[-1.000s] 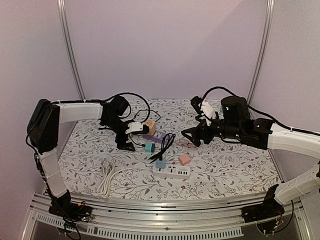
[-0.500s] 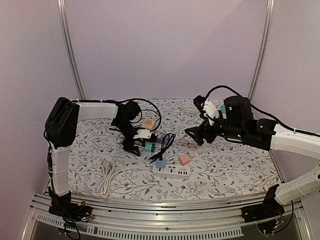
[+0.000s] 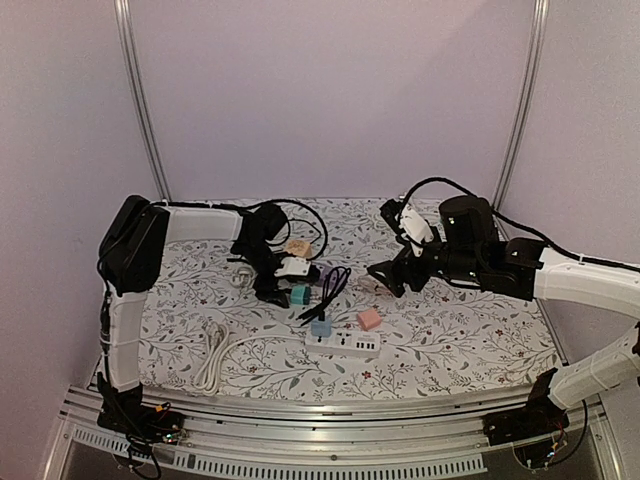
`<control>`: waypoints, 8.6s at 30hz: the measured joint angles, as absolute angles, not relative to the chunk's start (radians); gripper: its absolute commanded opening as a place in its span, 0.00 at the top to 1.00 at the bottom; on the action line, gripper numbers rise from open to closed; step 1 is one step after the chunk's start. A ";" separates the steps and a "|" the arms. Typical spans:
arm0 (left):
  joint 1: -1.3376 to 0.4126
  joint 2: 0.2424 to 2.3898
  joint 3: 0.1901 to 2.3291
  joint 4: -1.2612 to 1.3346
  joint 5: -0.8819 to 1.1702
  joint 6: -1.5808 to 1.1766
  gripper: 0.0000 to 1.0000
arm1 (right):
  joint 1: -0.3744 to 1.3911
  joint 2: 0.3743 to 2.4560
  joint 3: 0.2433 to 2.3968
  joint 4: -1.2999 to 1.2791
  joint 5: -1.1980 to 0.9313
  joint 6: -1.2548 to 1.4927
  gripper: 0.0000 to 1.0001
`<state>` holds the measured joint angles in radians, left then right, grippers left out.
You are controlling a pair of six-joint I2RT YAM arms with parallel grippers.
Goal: Insert the plug
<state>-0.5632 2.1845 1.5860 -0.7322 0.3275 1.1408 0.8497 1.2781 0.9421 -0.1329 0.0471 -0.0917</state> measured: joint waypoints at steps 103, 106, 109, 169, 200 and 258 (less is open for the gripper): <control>-0.713 1.305 1.307 -0.021 0.579 -0.054 0.15 | 0.812 1.395 1.342 0.350 -0.388 0.218 1.00; -0.756 1.345 1.346 0.017 0.628 -0.112 0.15 | 0.820 1.395 1.332 0.382 -0.403 0.217 1.00; -0.786 1.374 1.380 0.059 0.618 -0.175 0.17 | 0.834 1.395 1.327 0.404 -0.405 0.214 1.00; -0.805 1.400 1.488 -0.189 0.625 0.071 1.00 | 0.863 1.322 1.322 -0.013 -0.513 0.009 0.01; -0.919 1.427 1.488 -0.587 0.297 0.535 1.00 | 0.969 1.513 1.589 -0.558 -0.299 -0.433 0.51; -0.910 1.427 1.436 -0.526 0.332 0.494 0.01 | 0.906 1.494 1.465 -0.395 -0.348 -0.400 1.00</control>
